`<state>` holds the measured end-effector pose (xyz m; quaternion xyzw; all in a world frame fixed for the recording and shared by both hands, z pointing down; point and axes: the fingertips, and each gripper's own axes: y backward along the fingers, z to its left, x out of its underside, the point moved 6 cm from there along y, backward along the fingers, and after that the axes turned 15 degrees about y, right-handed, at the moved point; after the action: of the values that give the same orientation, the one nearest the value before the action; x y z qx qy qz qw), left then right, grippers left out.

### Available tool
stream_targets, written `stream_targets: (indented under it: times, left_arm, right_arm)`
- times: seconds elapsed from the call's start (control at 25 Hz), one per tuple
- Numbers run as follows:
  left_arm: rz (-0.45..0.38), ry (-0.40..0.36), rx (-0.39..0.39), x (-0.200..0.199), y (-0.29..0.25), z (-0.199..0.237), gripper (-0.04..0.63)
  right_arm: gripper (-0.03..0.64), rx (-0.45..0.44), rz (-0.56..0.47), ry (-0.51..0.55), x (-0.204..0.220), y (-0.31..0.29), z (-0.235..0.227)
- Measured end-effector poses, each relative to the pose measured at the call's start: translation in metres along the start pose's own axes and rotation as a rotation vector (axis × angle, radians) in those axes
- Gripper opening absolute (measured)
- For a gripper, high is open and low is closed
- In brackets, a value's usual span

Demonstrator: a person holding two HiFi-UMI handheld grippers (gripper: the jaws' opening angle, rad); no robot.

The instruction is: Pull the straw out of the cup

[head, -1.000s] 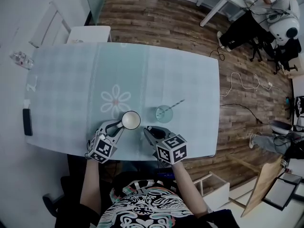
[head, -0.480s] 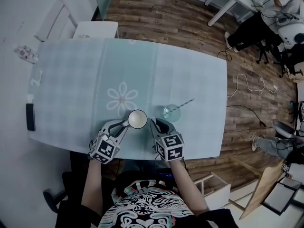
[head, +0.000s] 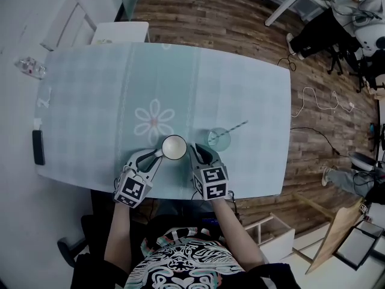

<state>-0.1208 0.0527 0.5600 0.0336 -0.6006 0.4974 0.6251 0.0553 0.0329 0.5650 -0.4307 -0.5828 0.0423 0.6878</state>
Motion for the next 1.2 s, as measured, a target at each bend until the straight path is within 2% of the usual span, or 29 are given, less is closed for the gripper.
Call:
stream_targets:
  times: [0.32, 0.44, 0.56, 0.76, 0.84, 0.88, 0.92, 1.04, 1.12, 1.2]
  left_arm:
    - [-0.047, 0.042, -0.023, 0.000, 0.014, -0.002, 0.096]
    - [-0.066, 0.043, -0.036, 0.001, 0.022, -0.003, 0.068]
    - [-0.101, 0.076, -0.053, 0.001, 0.029, 0.000, 0.064]
    - [-0.170, 0.087, -0.139, -0.003, 0.041, 0.005, 0.064]
    - [-0.209, 0.109, -0.140, -0.006, 0.045, 0.003, 0.062]
    - [-0.226, 0.117, -0.141, -0.007, 0.048, 0.002, 0.040]
    - [-0.241, 0.118, -0.153, -0.009, 0.050, 0.000, 0.029]
    - [-0.275, 0.091, -0.224, -0.021, 0.057, -0.008, 0.021]
    - [-0.314, 0.109, -0.209, -0.030, 0.062, -0.020, 0.021]
    - [-0.376, 0.192, -0.144, -0.040, 0.069, -0.033, 0.020]
  right_arm:
    - [0.072, 0.021, 0.023, 0.025, 0.009, -0.011, 0.003]
    - [0.087, 0.028, 0.016, 0.021, 0.009, -0.010, 0.003]
    - [0.095, 0.033, 0.008, 0.018, 0.009, -0.008, 0.005]
    - [0.093, 0.075, -0.049, 0.020, 0.004, 0.002, 0.006]
    - [0.080, 0.089, -0.080, 0.023, 0.000, 0.011, 0.006]
    - [0.076, 0.090, -0.095, 0.027, -0.002, 0.017, 0.007]
    - [0.027, 0.084, -0.109, 0.030, -0.004, 0.023, 0.008]
    - [0.015, 0.058, -0.155, 0.024, -0.009, 0.046, 0.008]
    - [0.014, 0.061, -0.185, 0.031, -0.013, 0.065, 0.006]
    - [0.014, 0.060, -0.225, 0.047, -0.016, 0.084, 0.005]
